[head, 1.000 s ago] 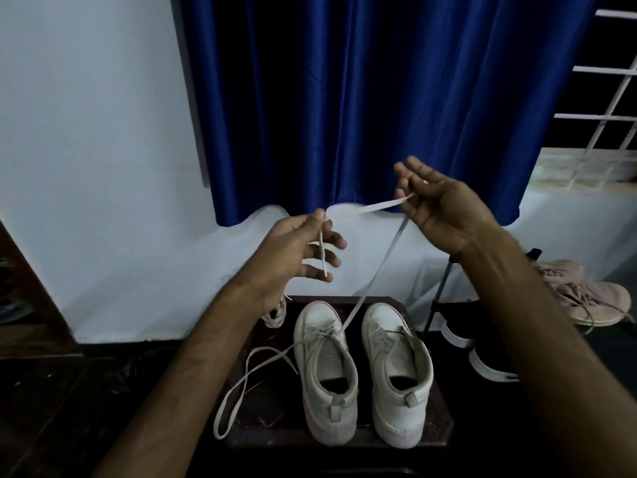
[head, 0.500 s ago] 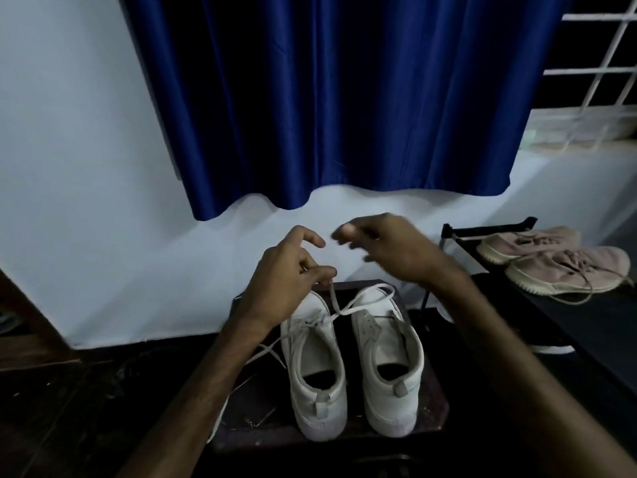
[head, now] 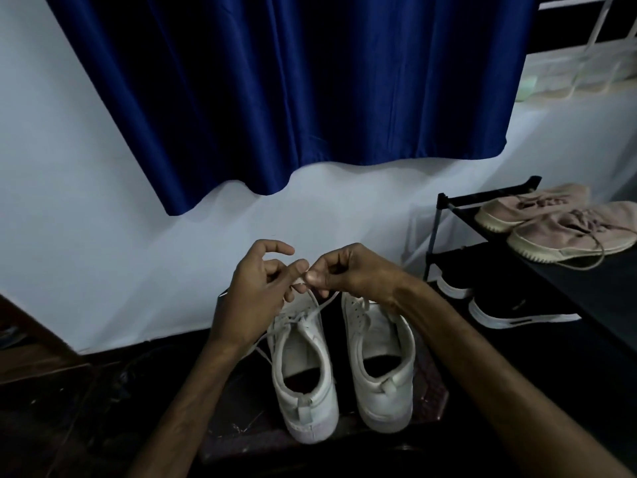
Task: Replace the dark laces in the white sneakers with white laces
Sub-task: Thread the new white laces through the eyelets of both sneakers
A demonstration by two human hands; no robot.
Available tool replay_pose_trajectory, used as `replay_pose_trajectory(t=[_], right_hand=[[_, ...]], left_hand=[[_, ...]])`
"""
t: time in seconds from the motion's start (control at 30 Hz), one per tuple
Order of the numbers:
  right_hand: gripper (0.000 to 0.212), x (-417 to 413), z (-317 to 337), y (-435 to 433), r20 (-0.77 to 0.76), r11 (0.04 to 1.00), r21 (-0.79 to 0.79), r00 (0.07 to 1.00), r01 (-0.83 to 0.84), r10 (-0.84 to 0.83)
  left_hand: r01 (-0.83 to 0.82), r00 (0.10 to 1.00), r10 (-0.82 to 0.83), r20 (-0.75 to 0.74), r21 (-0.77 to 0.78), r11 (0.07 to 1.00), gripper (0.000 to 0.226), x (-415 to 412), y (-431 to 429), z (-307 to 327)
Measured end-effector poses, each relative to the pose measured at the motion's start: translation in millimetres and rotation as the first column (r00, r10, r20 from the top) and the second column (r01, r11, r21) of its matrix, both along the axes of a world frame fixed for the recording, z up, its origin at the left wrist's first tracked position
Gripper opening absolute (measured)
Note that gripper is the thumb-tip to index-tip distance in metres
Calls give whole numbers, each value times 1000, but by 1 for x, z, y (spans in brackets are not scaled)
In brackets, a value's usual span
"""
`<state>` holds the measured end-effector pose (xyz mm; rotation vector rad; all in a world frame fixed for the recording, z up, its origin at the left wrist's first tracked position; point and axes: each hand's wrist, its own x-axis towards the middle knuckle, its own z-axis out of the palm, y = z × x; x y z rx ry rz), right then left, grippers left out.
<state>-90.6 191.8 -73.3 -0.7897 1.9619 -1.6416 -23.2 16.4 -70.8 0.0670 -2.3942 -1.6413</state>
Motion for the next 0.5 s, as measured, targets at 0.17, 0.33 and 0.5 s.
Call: replay_pose_trajectory(t=[0.17, 0.33, 0.5], right_hand=[[13, -9, -7, 2, 132, 996, -66, 990, 58, -49], [15, -6, -14, -8, 131, 995, -12, 986, 102, -99], [4, 8, -20, -31, 79, 994, 8, 991, 112, -112]], left_hand=[[-157, 987, 158, -10, -162, 974, 24, 29, -19, -15], [-104, 970, 159, 184, -279, 955, 29, 56, -21, -57], [-243, 962, 266, 59, -258, 935, 32, 61, -18, -63]])
